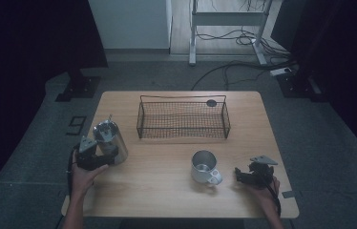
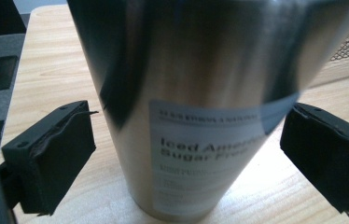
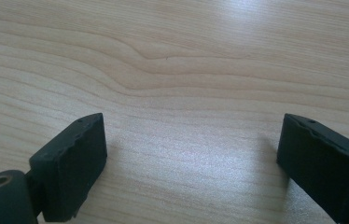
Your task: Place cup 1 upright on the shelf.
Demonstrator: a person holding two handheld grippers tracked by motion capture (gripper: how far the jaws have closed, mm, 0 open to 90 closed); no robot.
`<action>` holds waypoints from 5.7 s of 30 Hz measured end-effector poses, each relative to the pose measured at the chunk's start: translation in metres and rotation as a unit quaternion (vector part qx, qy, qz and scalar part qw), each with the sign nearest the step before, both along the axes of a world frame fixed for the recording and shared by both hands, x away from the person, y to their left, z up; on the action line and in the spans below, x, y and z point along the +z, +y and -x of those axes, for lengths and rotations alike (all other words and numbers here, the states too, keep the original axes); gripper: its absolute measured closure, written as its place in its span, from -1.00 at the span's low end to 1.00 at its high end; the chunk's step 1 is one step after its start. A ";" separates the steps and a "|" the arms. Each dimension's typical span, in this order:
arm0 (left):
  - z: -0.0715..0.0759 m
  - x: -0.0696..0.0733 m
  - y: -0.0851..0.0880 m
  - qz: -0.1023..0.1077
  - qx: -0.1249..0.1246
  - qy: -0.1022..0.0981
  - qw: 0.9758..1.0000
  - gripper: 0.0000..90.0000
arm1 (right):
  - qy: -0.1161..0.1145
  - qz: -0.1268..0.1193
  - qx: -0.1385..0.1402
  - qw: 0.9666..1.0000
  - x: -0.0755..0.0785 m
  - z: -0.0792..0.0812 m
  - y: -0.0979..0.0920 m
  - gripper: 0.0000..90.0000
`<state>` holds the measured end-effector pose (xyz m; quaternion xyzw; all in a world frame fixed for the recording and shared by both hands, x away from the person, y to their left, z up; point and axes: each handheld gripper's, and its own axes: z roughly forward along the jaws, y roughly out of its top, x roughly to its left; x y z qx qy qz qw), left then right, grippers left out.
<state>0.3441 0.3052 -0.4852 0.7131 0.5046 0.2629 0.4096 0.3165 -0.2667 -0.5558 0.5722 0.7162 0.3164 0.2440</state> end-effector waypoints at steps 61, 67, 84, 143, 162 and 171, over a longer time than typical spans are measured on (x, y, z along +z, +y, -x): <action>-0.026 -0.001 -0.014 -0.013 0.004 -0.009 1.000 -0.91 | 0.000 -0.001 -0.005 1.000 0.000 0.000 0.000 -0.82; -0.020 0.007 -0.015 -0.006 -0.001 -0.018 1.000 -0.91 | 0.000 -0.001 -0.005 1.000 0.000 0.000 0.000 -0.82; -0.010 0.043 -0.023 -0.002 -0.003 -0.029 1.000 -0.91 | 0.000 -0.001 -0.007 1.000 0.000 0.000 -0.001 -0.81; -0.039 0.107 -0.090 -0.016 -0.052 -0.051 0.997 -0.91 | -0.001 0.000 -0.007 1.000 0.000 0.000 -0.001 -0.80; -0.046 0.105 -0.107 -0.023 -0.064 -0.045 0.997 -0.91 | -0.001 -0.001 -0.007 1.000 0.000 0.000 -0.001 -0.80; -0.049 0.105 -0.114 -0.026 -0.068 -0.044 0.996 -0.91 | -0.001 0.000 -0.007 1.000 0.000 0.000 -0.001 -0.80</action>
